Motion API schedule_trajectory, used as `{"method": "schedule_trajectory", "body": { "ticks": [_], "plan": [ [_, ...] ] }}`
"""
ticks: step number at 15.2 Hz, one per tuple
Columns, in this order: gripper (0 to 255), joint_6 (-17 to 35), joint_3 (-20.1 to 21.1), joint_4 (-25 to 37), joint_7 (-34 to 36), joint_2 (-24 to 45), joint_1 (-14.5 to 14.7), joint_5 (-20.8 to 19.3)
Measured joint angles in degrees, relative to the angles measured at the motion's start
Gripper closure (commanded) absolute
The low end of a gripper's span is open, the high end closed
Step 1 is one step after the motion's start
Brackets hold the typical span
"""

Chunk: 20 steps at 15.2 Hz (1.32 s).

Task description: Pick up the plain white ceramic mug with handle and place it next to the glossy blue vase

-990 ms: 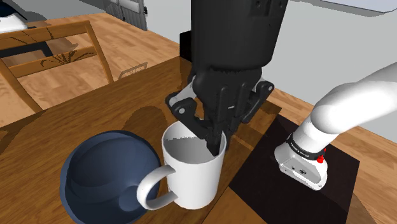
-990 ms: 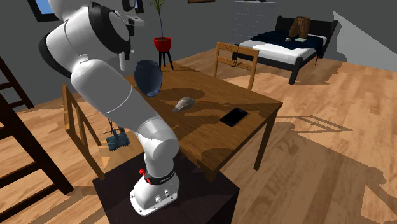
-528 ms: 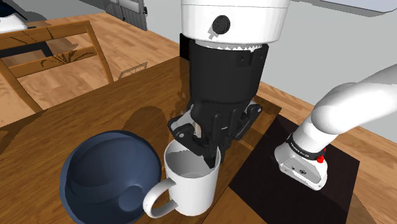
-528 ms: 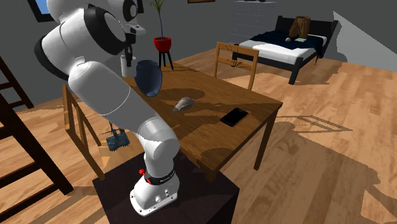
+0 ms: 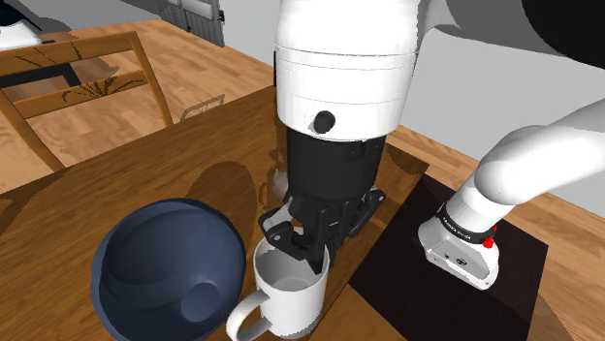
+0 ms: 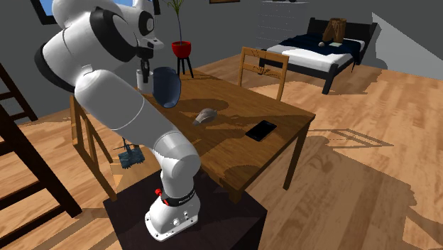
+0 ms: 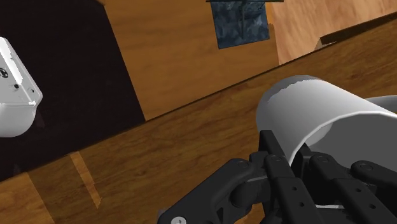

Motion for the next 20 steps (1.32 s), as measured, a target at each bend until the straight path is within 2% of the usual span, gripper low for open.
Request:
{"method": "schedule_trajectory", "body": {
  "ticks": [10,20],
  "plan": [
    [255,7.12,3.52,-6.51,-1.83,0.23,-0.44,1.68],
    [255,14.83,8.94,-11.88,-3.36,2.03,-2.57,3.01]
  ]
}}
